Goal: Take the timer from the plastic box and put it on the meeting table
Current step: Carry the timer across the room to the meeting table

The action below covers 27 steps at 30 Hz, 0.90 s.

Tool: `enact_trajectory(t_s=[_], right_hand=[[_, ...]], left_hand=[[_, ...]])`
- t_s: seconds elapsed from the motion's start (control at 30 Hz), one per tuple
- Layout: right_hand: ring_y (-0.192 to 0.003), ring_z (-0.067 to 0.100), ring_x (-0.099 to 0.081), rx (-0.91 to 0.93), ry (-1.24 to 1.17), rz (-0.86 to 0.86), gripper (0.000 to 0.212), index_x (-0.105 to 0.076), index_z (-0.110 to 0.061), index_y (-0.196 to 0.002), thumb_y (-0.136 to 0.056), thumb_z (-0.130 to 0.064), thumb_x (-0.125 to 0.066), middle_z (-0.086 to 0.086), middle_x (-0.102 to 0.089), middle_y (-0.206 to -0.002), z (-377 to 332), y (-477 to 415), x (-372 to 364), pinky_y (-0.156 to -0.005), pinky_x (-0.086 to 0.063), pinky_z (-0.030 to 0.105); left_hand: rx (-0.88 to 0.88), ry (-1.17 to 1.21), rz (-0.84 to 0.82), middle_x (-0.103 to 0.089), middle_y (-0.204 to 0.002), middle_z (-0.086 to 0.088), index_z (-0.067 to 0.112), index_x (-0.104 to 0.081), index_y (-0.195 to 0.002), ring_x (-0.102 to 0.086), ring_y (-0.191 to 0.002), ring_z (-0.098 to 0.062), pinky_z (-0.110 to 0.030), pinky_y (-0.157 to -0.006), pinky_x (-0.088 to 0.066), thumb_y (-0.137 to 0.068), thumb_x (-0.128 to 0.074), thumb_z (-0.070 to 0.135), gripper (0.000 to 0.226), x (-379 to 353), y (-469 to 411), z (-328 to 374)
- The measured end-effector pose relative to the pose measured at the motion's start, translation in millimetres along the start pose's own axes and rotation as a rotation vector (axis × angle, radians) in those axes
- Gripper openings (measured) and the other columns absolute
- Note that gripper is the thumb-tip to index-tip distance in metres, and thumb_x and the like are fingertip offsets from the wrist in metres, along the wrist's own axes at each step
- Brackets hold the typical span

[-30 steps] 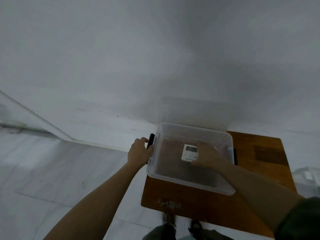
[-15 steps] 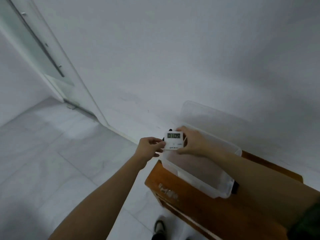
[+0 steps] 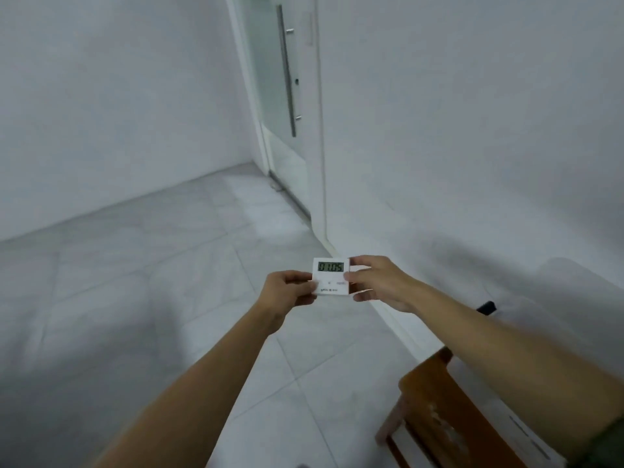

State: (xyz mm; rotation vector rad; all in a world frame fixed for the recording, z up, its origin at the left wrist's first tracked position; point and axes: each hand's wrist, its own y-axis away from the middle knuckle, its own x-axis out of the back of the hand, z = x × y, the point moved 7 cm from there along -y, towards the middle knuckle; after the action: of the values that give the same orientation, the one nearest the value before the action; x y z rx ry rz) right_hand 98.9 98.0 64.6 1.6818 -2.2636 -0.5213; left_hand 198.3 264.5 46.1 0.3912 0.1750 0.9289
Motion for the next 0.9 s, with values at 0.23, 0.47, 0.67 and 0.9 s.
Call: enact_trajectory(t_s=[0.23,0.47,0.67,0.9], right_hand=[[-0.083,0.022,-0.064,0.007,0.008,-0.082,0.019,-0.068,-0.008,-0.101,-0.096,-0.019,-0.053,0.014,-0.073,-0.099,-56.0,-102.5,-131.6,-0.062,-0.052,0.032],[-0.083,0.025,-0.066,0.055,0.185,-0.099,0.028,-0.058,0.001,-0.115,-0.100,-0.016,-0.043,0.019,-0.068,-0.108,-101.2,-206.3,-204.3,-0.064,-0.060,0.035],[-0.093,0.027,-0.065,0.093,0.313,-0.137,0.028,-0.055,0.001,-0.116,-0.100,-0.015,-0.039,0.017,-0.064,-0.112,-137.0,-320.5,-245.5,-0.073,-0.061,0.037],[-0.082,0.025,-0.065,0.203,0.450,-0.216,0.030,-0.055,-0.002,-0.119,-0.100,-0.019,-0.038,0.015,-0.063,-0.113,-224.3,-473.4,-312.7,-0.071,-0.061,0.040]], left_hand=[[-0.028,-0.082,0.153,-0.069,-0.092,-0.016,-0.003,-0.062,-0.111,-0.066,-0.071,-0.023,-0.033,-0.069,-0.059,-0.087,-0.066,0.003,0.024,150.9,-26.4,36.4],[0.009,-0.484,0.411,-0.069,-0.093,-0.010,0.007,-0.067,-0.107,-0.066,-0.077,-0.022,-0.029,-0.064,-0.051,-0.091,-0.060,0.014,0.019,274.7,-80.3,50.0],[0.102,-0.876,0.528,-0.069,-0.106,-0.009,0.018,-0.067,-0.107,-0.063,-0.099,-0.026,-0.036,-0.087,-0.052,-0.087,-0.058,0.027,0.024,369.5,-146.5,62.5],[0.200,-1.008,0.695,-0.067,-0.115,-0.007,0.019,-0.062,-0.116,-0.061,-0.107,-0.027,-0.036,-0.089,-0.049,-0.090,-0.053,0.029,0.030,474.0,-224.1,116.6]])
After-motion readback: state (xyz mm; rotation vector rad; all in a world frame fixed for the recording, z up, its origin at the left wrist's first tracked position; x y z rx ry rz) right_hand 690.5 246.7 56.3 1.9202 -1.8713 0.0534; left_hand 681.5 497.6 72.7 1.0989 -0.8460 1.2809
